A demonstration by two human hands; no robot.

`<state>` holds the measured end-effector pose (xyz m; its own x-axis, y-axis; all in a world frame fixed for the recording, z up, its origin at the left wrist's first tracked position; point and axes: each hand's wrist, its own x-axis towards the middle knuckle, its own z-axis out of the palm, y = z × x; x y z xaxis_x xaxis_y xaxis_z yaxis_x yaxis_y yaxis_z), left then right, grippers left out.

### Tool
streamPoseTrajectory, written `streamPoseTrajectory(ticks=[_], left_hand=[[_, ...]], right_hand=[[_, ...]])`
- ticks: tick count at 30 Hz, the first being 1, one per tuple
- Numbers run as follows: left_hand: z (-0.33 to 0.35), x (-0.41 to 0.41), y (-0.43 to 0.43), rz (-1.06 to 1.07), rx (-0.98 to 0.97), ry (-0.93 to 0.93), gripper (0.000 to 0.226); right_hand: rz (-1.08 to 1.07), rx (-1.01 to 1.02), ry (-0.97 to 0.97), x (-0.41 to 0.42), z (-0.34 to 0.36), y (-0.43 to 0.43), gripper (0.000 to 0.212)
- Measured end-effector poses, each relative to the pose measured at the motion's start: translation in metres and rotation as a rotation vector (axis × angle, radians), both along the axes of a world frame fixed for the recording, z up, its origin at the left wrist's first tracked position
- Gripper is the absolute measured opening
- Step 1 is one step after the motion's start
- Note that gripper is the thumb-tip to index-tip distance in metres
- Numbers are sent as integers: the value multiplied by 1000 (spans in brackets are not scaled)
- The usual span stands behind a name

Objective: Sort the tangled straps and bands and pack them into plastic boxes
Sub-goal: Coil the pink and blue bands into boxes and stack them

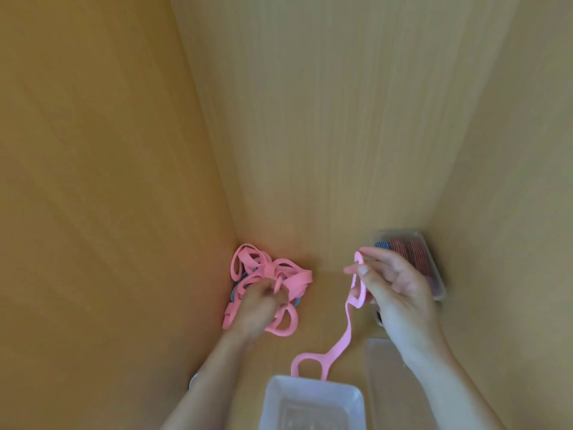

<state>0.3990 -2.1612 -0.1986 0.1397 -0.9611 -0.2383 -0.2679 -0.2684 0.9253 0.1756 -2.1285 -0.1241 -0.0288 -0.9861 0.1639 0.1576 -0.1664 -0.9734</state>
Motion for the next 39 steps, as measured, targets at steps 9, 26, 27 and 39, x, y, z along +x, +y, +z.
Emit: streamPoseTrajectory(ticks=[9, 26, 27, 39], left_hand=[[96, 12, 8, -322, -186, 336, 31], [177, -36, -7, -435, -472, -310, 54], [181, -36, -7, -473, -470, -366, 56], [118, 21, -34, -185, -279, -240, 27]], right_hand=[[62, 26, 4, 34, 12, -22, 27], [37, 100, -131, 38, 60, -35, 8], [58, 128, -181, 36, 64, -36, 9], [179, 105, -458, 24, 103, -45, 24]])
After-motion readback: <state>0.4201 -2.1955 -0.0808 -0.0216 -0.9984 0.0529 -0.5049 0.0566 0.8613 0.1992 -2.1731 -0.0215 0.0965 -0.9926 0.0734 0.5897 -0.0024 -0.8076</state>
